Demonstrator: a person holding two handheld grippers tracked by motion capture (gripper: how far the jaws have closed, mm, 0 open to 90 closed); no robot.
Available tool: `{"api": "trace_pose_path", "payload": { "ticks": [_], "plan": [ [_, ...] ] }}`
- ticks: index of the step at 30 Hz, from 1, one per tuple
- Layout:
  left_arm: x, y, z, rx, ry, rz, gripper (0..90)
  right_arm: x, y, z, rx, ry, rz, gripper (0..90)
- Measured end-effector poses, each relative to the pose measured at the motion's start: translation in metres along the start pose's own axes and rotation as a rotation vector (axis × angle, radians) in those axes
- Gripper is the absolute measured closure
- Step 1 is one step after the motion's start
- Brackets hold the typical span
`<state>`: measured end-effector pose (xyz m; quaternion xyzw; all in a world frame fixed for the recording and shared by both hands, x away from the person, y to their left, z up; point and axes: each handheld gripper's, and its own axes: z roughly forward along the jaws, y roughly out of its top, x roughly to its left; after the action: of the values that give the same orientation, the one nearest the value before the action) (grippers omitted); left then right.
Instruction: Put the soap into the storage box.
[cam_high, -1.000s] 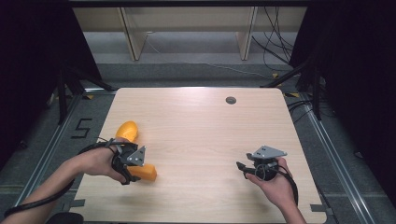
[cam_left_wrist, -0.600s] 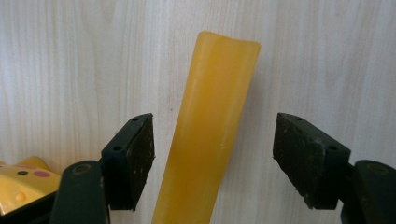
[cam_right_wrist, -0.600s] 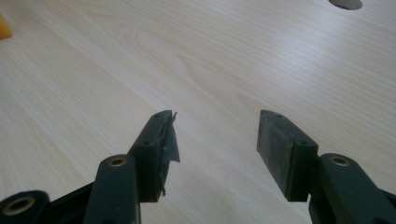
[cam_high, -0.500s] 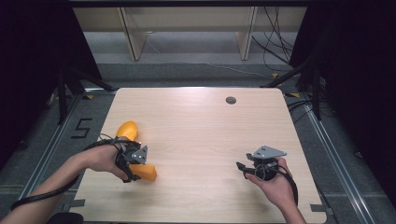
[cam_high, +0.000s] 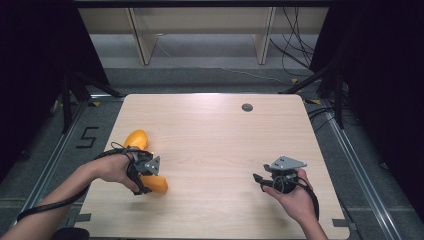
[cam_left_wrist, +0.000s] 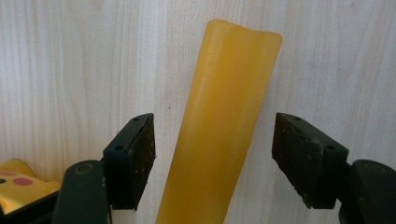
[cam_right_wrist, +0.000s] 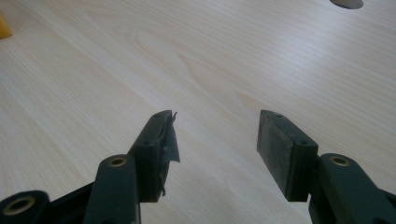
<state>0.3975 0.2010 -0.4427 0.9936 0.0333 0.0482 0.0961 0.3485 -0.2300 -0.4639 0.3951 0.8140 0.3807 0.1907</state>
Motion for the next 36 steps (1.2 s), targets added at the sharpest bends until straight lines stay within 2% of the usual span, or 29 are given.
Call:
{"api": "trace_pose_path", "payload": {
  "ticks": [5,17,26,30,34,36],
  "plan": [
    [0.001,0.000,0.004,0.028,-0.011,0.011,30.1,0.000,0.000,0.000,0.005,0.006,0.007,46.5],
    [0.004,0.000,0.009,0.055,-0.025,0.007,32.8,0.001,0.000,0.000,0.011,0.009,0.017,46.5],
    [0.006,0.000,0.011,0.062,-0.035,-0.002,35.5,0.001,0.000,0.000,0.011,0.009,0.016,46.5],
    [0.007,0.002,0.011,0.064,-0.031,0.014,36.8,0.001,0.000,0.000,0.012,0.009,0.017,46.5],
    [0.006,0.002,0.012,0.064,-0.041,0.001,37.5,0.001,0.000,0.000,0.013,0.010,0.023,46.5],
    [0.008,0.002,0.013,0.070,-0.032,0.014,38.1,0.001,0.000,0.000,0.012,0.010,0.022,46.5]
  ]
}}
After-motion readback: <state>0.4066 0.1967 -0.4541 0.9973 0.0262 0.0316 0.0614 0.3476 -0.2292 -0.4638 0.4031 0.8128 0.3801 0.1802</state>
